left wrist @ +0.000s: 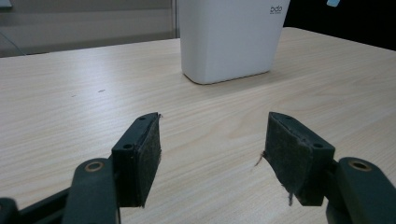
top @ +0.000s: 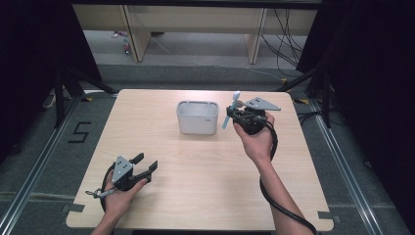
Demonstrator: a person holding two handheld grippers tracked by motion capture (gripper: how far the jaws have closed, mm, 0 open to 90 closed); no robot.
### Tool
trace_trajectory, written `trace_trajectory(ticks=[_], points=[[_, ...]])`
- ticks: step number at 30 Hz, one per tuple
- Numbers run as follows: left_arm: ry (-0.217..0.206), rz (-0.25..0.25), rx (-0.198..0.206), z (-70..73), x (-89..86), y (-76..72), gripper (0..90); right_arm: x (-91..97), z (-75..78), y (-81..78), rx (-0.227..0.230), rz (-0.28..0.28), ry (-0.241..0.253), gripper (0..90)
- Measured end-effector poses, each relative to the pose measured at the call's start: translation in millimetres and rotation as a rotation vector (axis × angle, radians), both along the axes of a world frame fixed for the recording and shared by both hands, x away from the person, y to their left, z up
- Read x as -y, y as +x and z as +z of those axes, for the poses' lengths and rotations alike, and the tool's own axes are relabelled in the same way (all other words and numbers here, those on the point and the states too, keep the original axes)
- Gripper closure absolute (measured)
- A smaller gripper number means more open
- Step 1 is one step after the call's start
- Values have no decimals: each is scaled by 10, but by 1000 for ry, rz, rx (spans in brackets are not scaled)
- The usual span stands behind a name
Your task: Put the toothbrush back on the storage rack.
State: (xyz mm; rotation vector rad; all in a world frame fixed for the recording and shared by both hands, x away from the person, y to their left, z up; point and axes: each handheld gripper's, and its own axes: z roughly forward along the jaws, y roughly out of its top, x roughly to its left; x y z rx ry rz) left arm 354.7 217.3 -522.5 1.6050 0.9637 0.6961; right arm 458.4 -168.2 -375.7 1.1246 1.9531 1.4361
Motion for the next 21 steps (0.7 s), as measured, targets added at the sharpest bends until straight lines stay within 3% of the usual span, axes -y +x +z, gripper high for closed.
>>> trace_trajectory(ticks=[2,21], points=[[-3,1,1,-1,0,1,354,-1,5,22,24,9,0,836],[-4,3,1,-1,0,1,354,-72,100,117,67,-17,25,837]])
